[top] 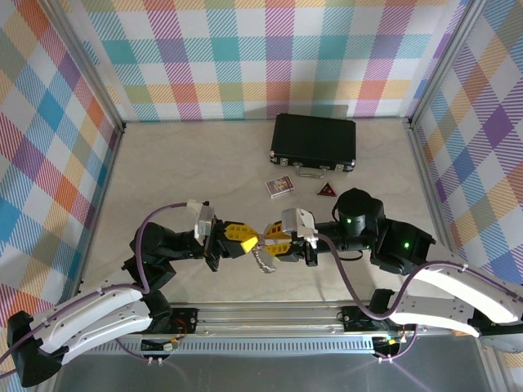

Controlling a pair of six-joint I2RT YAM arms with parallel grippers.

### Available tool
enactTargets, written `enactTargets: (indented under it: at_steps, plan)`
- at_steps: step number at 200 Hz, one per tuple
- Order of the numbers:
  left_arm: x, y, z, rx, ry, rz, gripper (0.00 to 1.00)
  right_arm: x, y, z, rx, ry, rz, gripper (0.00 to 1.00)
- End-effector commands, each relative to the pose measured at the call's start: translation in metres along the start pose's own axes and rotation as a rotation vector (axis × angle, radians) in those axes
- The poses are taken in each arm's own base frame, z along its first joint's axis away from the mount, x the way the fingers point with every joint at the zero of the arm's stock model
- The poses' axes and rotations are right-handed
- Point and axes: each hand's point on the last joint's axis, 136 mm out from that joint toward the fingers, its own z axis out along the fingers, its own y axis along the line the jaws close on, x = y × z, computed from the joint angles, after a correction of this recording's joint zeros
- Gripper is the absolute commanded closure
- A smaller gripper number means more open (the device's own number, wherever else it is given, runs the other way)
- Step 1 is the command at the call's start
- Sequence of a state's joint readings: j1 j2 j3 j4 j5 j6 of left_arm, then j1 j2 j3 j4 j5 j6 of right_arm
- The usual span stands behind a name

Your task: Put the keys on the keyring

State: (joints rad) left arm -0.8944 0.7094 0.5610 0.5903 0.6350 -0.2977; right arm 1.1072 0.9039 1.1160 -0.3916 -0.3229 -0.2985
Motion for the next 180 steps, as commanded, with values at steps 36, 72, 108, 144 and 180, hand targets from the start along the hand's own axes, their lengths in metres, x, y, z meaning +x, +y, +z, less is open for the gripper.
enactTargets:
  at_steps: [36,72,108,144,180]
  plan:
    - [-0.008,-0.005,-0.001,0.006,-0.016,0.043,1.0,-0.008,-0.005,0.006,0.019,-0.032,-0.006,0.75]
    - [-0.007,-0.005,0.0,0.009,-0.009,0.047,1.0,-0.005,-0.007,0.011,0.019,-0.021,-0.006,0.77]
    - [-0.005,-0.004,0.0,0.007,-0.001,0.044,1.0,-0.005,-0.008,0.011,0.023,-0.016,-0.01,0.9]
    - [0.001,-0.003,0.0,-0.015,0.08,0.057,1.0,0.001,-0.009,0.011,0.026,0.028,-0.014,1.0]
    - [0.018,0.0,-0.008,-0.073,0.335,0.116,0.96,0.006,-0.008,0.009,0.006,0.113,-0.01,1.0]
